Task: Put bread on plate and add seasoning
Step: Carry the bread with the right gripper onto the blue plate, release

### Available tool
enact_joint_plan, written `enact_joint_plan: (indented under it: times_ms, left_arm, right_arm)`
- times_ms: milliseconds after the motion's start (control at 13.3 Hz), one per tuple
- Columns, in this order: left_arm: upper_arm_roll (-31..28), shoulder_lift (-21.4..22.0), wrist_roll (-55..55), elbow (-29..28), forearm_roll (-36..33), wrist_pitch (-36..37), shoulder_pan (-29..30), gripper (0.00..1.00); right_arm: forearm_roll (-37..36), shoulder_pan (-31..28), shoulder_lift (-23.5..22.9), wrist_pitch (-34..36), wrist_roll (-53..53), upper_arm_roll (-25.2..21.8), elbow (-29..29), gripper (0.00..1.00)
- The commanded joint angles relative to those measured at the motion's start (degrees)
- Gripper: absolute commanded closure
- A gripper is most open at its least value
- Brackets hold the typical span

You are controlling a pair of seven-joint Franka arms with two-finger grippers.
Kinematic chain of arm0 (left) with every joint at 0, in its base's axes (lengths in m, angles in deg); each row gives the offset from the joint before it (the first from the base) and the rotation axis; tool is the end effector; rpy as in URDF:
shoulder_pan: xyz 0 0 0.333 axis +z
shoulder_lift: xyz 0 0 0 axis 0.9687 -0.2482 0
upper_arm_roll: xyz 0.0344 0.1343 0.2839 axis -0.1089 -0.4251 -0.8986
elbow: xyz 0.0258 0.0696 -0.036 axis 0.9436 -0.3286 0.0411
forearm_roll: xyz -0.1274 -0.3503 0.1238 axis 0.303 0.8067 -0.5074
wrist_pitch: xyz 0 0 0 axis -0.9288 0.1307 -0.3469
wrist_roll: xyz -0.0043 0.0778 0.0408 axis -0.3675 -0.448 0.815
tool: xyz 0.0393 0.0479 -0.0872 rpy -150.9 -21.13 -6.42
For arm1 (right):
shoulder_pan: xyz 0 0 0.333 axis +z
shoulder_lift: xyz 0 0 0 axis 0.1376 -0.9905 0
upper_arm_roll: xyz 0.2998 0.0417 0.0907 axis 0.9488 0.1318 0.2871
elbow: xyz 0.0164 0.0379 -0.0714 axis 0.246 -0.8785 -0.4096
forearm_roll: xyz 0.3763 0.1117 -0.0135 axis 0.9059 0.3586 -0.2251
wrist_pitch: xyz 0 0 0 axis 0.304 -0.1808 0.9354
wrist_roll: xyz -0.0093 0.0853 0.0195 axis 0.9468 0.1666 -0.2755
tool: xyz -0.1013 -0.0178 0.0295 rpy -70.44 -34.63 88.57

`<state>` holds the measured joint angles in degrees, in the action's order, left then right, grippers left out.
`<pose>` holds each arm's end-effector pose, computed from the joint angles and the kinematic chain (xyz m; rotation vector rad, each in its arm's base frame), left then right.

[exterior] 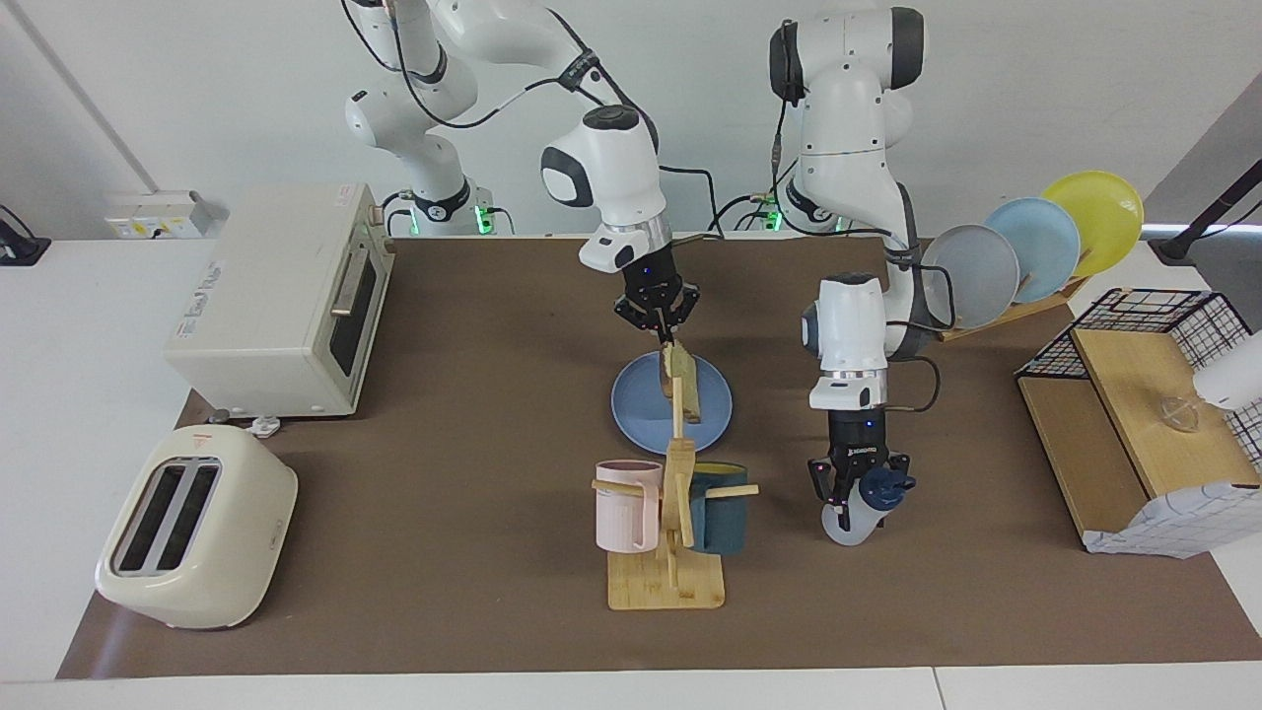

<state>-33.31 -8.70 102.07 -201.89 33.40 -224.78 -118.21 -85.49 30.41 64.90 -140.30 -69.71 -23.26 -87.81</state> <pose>0.6230 -0.1726 0.2818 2.7947 0.0284 1.3613 0.4573 0.3908 0.3930 -2.8559 0.0824 -0.4631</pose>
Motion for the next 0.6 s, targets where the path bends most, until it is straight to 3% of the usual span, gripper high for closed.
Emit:
enact_joint_plan:
  times_ms: [0, 150, 526]
  left_arm:
    - [-0.5, -0.5, -0.2, 1.1, 0.1, 0.4, 0.1, 0.87]
    - [-0.5, 0.3, -0.2, 1.3, 0.0, 2.7, 0.2, 0.99]
    - [-0.7, 4.6, -0.2, 1.7, 0.0, 10.1, 0.4, 1.0]
  right_arm:
    - [0.0, -2.6, 2.9, -5.7, 1.6, 0.2, -7.1, 1.0]
    - [0.0, -4.5, 3.1, -5.5, 2.4, 0.2, -7.6, 1.0]
    - [0.1, -6.1, 3.4, -5.9, 2.1, 0.2, -9.4, 1.0]
